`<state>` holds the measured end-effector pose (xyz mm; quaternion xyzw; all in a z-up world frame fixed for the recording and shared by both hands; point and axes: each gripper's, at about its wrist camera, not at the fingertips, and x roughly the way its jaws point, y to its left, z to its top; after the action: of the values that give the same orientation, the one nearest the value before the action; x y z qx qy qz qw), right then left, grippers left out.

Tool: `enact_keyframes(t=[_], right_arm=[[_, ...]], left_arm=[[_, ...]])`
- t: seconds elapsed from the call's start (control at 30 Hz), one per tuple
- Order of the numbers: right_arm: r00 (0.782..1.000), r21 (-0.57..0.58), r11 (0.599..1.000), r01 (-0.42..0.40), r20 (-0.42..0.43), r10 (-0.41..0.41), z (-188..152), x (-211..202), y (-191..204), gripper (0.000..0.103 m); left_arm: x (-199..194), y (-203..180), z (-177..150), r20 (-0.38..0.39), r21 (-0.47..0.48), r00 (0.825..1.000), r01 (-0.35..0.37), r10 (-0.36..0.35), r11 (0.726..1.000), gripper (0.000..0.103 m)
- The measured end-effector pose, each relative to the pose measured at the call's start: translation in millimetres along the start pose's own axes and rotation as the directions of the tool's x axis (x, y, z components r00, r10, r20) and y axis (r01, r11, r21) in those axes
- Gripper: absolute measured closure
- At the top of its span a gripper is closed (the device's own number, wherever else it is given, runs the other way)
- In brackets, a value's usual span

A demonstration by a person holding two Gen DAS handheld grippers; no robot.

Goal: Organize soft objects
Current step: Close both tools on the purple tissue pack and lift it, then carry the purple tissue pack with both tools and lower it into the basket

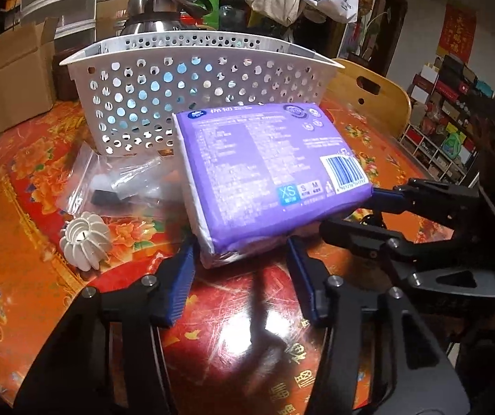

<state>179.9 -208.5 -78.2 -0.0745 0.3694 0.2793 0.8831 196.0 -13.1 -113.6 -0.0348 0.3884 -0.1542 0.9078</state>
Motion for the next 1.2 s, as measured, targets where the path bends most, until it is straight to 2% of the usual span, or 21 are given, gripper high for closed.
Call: enact_keyframes(t=[0.23, 0.57, 1.2], right_arm=[[0.999, -0.029, 0.999, 0.039, 0.006, -0.039, 0, 1, 5, 0.06], [0.996, -0.05, 0.995, 0.082, 0.03, -0.081, -3, -4, 14, 0.065], [0.985, -0.085, 0.991, 0.102, 0.149, -0.088, 9, -48, 32, 0.068]], left_arm=[[-2, 2, -1, 0.014, -0.01, 1.0, 0.001, 0.0, 1.0, 0.062], [-11, -6, -4, 0.035, 0.013, 0.999, -0.023, 0.023, 1.0, 0.063], [-72, -26, 7, 0.157, 0.061, 0.986, -0.061, 0.051, 0.996, 0.063]])
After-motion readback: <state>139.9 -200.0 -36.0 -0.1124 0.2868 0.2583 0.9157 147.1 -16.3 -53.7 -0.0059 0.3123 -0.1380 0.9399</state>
